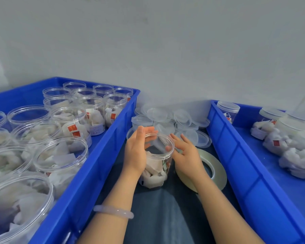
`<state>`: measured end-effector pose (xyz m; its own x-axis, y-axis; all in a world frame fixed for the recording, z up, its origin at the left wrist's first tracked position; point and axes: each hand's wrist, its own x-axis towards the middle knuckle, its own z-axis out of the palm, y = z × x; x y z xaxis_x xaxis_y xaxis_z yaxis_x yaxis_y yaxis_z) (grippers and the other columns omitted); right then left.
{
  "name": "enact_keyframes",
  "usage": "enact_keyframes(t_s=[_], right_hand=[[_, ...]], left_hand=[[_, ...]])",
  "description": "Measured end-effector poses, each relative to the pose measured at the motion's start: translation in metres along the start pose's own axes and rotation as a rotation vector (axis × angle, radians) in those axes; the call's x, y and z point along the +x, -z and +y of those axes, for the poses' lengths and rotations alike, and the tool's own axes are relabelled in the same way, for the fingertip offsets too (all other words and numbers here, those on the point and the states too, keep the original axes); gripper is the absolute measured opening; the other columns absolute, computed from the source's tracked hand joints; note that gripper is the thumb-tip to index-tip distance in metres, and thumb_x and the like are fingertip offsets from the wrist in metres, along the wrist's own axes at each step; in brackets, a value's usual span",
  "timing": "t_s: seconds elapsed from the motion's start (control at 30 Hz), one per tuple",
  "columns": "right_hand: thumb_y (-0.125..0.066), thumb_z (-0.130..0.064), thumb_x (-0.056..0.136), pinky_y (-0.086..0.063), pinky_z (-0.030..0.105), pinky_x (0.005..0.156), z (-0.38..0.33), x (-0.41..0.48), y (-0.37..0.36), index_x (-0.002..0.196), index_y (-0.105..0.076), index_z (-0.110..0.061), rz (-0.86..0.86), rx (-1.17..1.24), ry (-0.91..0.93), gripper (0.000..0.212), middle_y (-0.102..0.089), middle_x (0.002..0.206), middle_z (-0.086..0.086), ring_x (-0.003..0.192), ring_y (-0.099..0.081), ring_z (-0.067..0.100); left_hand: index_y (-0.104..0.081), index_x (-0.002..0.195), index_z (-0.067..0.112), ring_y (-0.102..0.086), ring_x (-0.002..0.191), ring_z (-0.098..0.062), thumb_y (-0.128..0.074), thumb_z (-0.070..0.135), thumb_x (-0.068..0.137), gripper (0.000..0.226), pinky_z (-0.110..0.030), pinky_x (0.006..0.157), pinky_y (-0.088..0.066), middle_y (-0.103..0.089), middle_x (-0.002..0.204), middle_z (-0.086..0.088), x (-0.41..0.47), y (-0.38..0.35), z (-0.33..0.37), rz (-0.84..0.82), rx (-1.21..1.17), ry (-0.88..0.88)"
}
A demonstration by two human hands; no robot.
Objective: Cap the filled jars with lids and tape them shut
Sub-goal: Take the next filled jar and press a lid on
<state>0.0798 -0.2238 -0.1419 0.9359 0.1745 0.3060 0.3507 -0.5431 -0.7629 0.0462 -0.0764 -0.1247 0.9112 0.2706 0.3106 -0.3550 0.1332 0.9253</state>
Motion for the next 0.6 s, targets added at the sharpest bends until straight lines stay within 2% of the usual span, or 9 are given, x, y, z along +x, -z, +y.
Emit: enact_keyframes(t_s=[0.1,0.13,0.2,0.23,0.3,0.37,0.43,0.5,0.6], right_hand=[[-0.058,-0.019,0.094,-0.025,0.026,0.113,-0.005,0.000,0.008,0.134,-0.054,-0.016,0.062,0.134,-0.076,0.040,-0.051,0.140,-0.005,0.139,-0.033,0.011],[-0.057,-0.018,0.094,-0.034,0.027,0.110,-0.010,-0.001,0.012,0.132,-0.055,-0.017,0.111,0.214,-0.070,0.038,-0.055,0.136,-0.004,0.133,-0.042,0.008],[-0.057,-0.012,0.094,-0.044,0.015,0.095,-0.021,-0.005,0.023,0.124,-0.058,-0.029,0.168,0.373,0.035,0.034,-0.063,0.126,-0.010,0.116,-0.055,-0.004],[-0.056,-0.009,0.094,-0.044,0.011,0.091,-0.029,-0.007,0.030,0.119,-0.058,-0.035,0.147,0.395,0.117,0.036,-0.063,0.123,-0.014,0.113,-0.056,-0.007],[-0.058,-0.010,0.092,-0.040,0.010,0.093,-0.041,-0.010,0.039,0.115,-0.059,-0.042,0.043,0.318,0.249,0.039,-0.063,0.121,-0.021,0.117,-0.053,-0.005],[-0.061,-0.015,0.084,-0.037,0.010,0.097,-0.051,-0.014,0.041,0.109,-0.063,-0.041,-0.053,0.217,0.323,0.036,-0.065,0.114,-0.021,0.122,-0.049,-0.004],[-0.064,-0.016,0.076,-0.034,0.009,0.098,-0.058,-0.018,0.037,0.098,-0.070,-0.033,-0.133,0.147,0.339,0.028,-0.064,0.108,-0.010,0.123,-0.046,-0.004],[-0.071,-0.025,0.070,-0.031,0.005,0.093,-0.064,-0.019,0.032,0.089,-0.066,-0.030,-0.158,0.093,0.321,0.020,-0.057,0.107,-0.002,0.116,-0.046,-0.008],[-0.087,-0.035,0.061,-0.027,-0.001,0.087,-0.069,-0.012,0.025,0.079,-0.052,-0.028,-0.113,0.012,0.285,0.040,-0.048,0.121,-0.007,0.120,-0.039,-0.009]], left_hand=[[-0.064,0.106,0.016,-0.067,0.098,-0.012,-0.028,0.059,0.081,0.062,-0.028,0.086,-0.051,-0.070,0.104,-0.001,0.000,0.000,-0.003,0.002,-0.002,-0.005],[-0.064,0.106,0.018,-0.067,0.098,-0.012,-0.027,0.060,0.080,0.062,-0.029,0.087,-0.051,-0.070,0.105,0.000,0.000,0.000,-0.003,-0.003,-0.001,-0.005],[-0.063,0.109,0.020,-0.067,0.099,-0.010,-0.024,0.063,0.080,0.065,-0.031,0.088,-0.050,-0.070,0.106,0.002,0.000,0.001,-0.004,-0.011,0.007,0.006],[-0.063,0.111,0.020,-0.067,0.098,-0.008,-0.022,0.064,0.079,0.068,-0.030,0.088,-0.050,-0.070,0.106,0.004,0.001,0.001,-0.004,-0.013,0.012,0.014],[-0.063,0.110,0.021,-0.067,0.096,-0.006,-0.020,0.069,0.076,0.073,-0.028,0.083,-0.048,-0.071,0.103,0.006,0.001,0.002,-0.005,-0.012,0.004,0.032],[-0.065,0.104,0.022,-0.068,0.095,-0.008,-0.018,0.074,0.078,0.075,-0.029,0.083,-0.047,-0.072,0.099,0.006,0.001,0.002,-0.005,-0.006,-0.031,0.046],[-0.068,0.102,0.018,-0.067,0.098,-0.017,-0.017,0.079,0.081,0.081,-0.035,0.085,-0.050,-0.073,0.097,0.001,0.002,0.002,-0.006,-0.023,-0.061,0.047],[-0.070,0.098,0.017,-0.067,0.096,-0.022,-0.023,0.082,0.071,0.084,-0.037,0.086,-0.051,-0.074,0.092,-0.003,0.003,0.003,-0.006,-0.038,-0.066,0.041],[-0.072,0.094,0.019,-0.067,0.097,-0.026,-0.027,0.083,0.070,0.082,-0.049,0.094,-0.049,-0.074,0.093,-0.007,0.005,0.003,-0.008,-0.056,-0.071,0.052]])
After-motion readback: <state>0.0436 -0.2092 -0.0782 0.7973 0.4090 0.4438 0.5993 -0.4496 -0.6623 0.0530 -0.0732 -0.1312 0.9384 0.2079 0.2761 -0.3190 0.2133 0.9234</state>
